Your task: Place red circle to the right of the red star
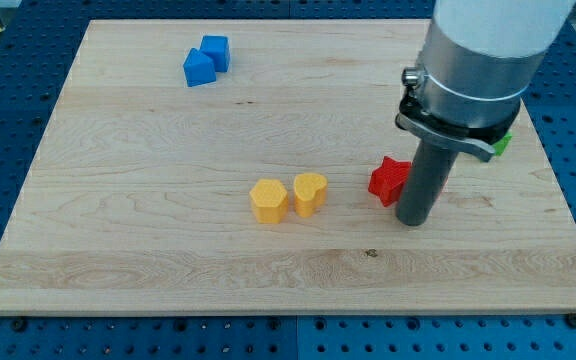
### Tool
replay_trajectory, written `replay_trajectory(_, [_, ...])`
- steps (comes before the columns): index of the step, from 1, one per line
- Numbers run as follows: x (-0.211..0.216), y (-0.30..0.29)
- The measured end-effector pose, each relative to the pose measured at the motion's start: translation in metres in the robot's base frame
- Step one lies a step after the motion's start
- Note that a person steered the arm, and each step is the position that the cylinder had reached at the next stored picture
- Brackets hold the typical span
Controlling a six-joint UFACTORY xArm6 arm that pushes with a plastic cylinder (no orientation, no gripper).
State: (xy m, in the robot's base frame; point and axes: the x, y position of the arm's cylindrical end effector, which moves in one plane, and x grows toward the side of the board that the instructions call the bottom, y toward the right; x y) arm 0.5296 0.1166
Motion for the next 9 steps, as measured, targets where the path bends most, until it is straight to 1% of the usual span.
replay_trajectory(1, [-0.014,-0.016])
replay_trajectory(2, [-0.027,-0.017])
replay_trajectory(3, [-0.026,-0.016])
replay_trajectory(6, [-0.01,0.017])
replay_trajectory(9, [-0.01,0.027])
